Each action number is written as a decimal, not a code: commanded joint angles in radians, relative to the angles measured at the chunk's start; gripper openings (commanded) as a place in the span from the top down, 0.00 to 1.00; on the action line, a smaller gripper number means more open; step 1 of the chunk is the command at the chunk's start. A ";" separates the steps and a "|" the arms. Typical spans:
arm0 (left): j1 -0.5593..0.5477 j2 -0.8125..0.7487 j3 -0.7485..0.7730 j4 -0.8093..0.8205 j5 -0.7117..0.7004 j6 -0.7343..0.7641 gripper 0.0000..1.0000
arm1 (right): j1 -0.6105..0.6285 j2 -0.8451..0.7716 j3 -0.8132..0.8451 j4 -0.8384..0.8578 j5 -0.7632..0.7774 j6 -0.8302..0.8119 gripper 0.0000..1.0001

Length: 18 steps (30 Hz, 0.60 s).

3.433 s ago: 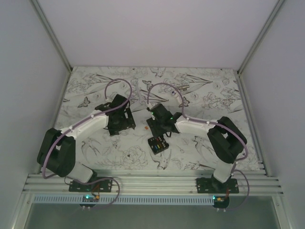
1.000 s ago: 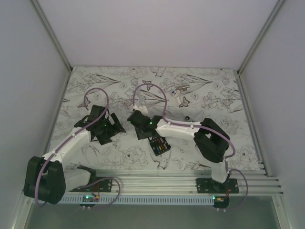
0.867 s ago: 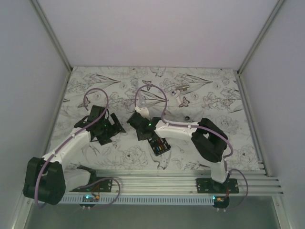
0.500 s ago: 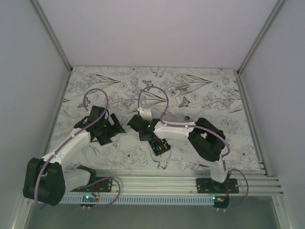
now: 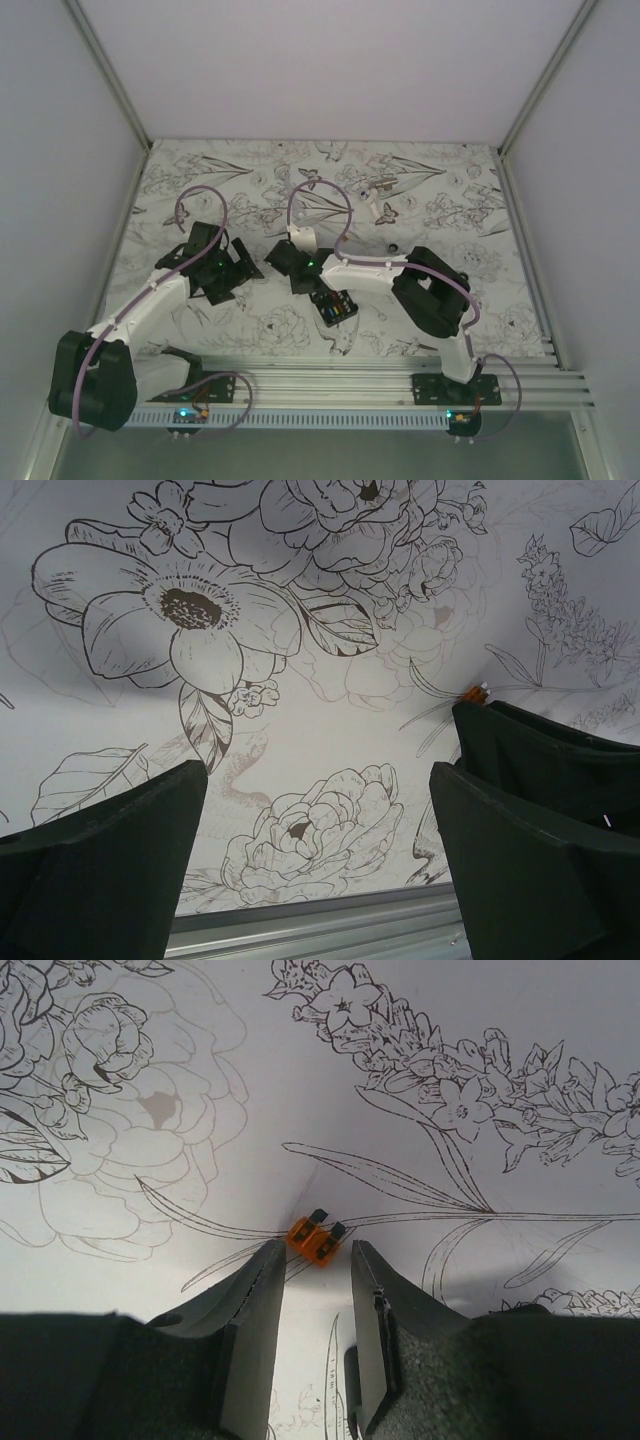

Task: Snap on the fuse box
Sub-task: Adjust the fuse at the center of the board.

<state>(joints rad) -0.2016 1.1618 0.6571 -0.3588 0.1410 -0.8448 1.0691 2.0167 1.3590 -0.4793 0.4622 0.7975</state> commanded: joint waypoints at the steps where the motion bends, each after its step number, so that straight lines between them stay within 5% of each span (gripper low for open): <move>1: 0.007 -0.008 -0.014 -0.011 0.014 -0.008 0.01 | -0.010 0.018 -0.016 -0.031 0.047 -0.001 0.62; 18: 0.007 -0.011 -0.014 -0.014 0.015 -0.008 0.01 | -0.121 -0.071 -0.112 0.011 0.033 -0.184 0.60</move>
<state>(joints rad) -0.2016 1.1618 0.6571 -0.3592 0.1410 -0.8448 0.9913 1.9625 1.2819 -0.4545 0.4652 0.6651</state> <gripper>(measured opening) 0.991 0.401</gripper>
